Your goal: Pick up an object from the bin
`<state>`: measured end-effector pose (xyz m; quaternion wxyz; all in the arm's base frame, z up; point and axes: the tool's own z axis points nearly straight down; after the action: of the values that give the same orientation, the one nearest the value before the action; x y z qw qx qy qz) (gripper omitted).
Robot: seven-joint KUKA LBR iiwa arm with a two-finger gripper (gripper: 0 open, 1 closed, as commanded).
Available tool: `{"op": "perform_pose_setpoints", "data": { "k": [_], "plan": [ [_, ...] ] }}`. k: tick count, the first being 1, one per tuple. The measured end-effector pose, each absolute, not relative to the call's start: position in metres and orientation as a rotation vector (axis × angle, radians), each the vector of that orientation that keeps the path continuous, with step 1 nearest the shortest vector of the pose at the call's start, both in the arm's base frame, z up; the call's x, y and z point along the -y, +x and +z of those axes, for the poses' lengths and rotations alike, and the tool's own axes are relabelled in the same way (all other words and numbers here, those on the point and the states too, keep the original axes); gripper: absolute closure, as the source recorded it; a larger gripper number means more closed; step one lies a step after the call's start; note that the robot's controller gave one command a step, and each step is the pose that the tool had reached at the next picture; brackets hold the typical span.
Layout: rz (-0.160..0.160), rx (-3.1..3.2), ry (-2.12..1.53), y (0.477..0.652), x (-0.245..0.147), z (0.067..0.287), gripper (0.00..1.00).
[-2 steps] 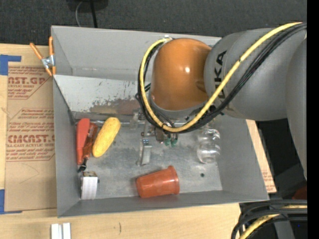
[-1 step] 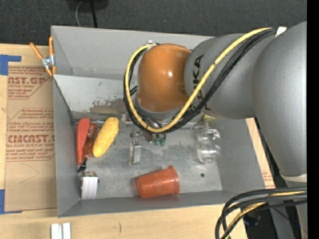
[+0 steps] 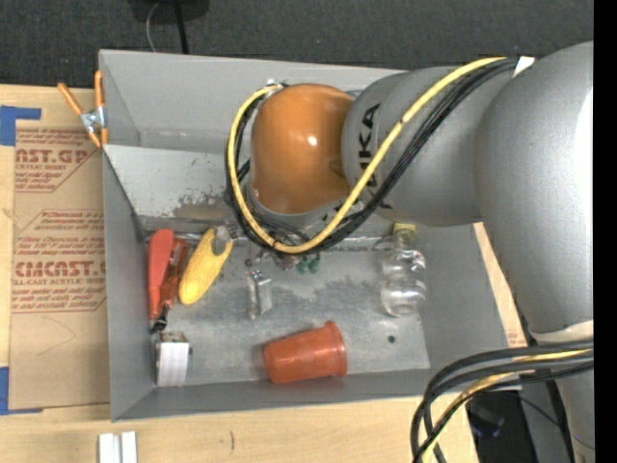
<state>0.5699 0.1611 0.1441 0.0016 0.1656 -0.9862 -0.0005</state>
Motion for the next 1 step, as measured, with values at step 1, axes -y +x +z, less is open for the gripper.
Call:
{"op": "perform_pose_setpoints", "data": {
  "k": [1],
  "plan": [
    [-0.002, 3.017, 0.906, 0.5861, -0.1714, 0.1296, 0.00]
  ]
}}
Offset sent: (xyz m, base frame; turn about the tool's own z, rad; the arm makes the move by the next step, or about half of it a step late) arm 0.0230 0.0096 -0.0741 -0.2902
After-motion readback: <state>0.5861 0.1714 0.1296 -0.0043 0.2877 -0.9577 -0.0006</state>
